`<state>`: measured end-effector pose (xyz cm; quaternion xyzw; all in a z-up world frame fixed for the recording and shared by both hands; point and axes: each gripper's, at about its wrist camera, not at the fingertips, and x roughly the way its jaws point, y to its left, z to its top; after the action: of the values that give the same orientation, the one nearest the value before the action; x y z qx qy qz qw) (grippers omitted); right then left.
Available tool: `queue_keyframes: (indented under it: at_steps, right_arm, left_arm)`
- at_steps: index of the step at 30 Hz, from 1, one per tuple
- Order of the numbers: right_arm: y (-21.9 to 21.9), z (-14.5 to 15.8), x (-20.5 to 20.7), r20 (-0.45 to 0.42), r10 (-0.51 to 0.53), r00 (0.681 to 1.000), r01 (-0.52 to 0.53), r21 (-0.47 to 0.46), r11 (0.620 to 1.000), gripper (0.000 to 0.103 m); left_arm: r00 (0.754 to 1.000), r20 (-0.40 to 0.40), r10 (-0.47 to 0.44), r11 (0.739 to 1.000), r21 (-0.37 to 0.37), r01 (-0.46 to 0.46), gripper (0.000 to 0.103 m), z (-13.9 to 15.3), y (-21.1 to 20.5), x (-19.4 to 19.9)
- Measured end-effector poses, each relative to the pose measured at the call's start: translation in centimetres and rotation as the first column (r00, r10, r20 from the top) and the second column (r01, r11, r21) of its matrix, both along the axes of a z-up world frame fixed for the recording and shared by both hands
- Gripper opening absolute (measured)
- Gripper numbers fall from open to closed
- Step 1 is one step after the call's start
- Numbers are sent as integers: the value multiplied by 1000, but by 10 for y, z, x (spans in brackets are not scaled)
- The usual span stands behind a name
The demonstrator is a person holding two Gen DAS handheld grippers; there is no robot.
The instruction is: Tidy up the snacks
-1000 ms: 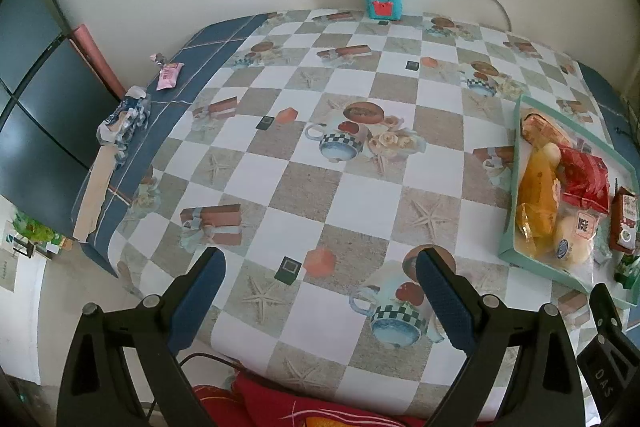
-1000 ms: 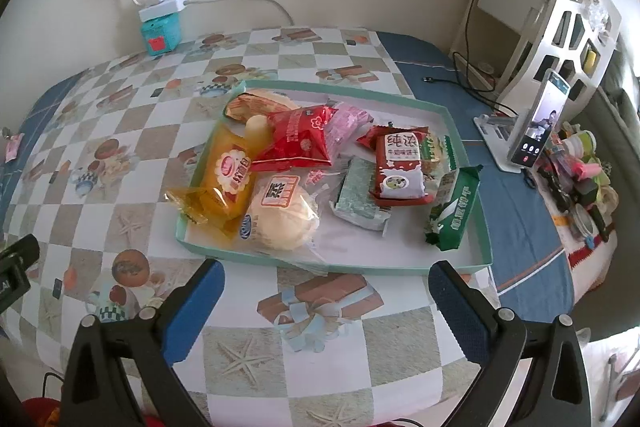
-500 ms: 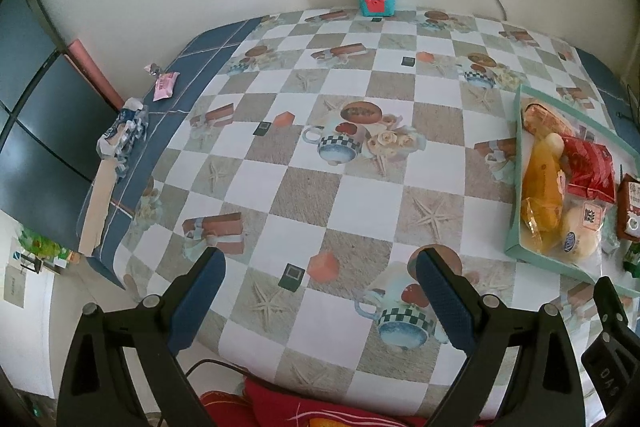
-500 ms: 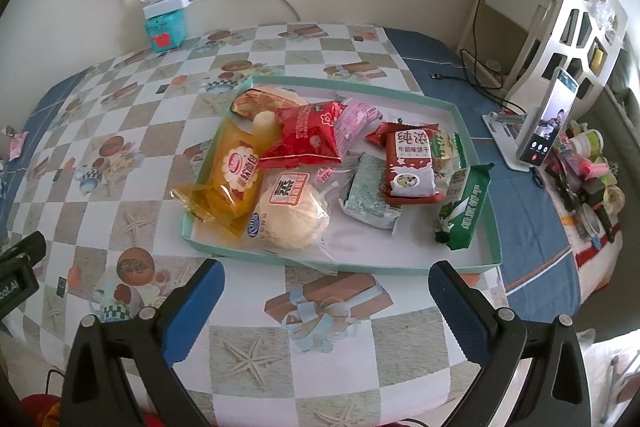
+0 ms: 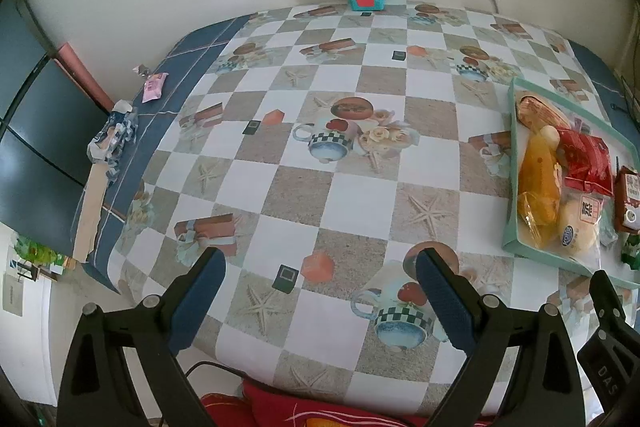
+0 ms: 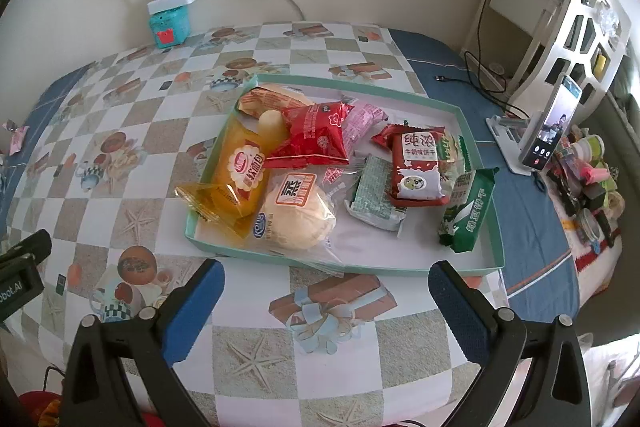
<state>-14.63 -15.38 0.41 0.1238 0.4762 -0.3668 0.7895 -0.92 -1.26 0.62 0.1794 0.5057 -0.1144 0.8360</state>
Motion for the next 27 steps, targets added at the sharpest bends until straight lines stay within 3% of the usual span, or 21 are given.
queue_keyframes:
  at_steps: [27]
  right_arm:
    - [-1, 2, -1, 9, -7, 1000, 7, -5, 1000, 103]
  left_arm:
    - [1000, -22, -7, 1000, -2, 7, 96, -4, -1, 2]
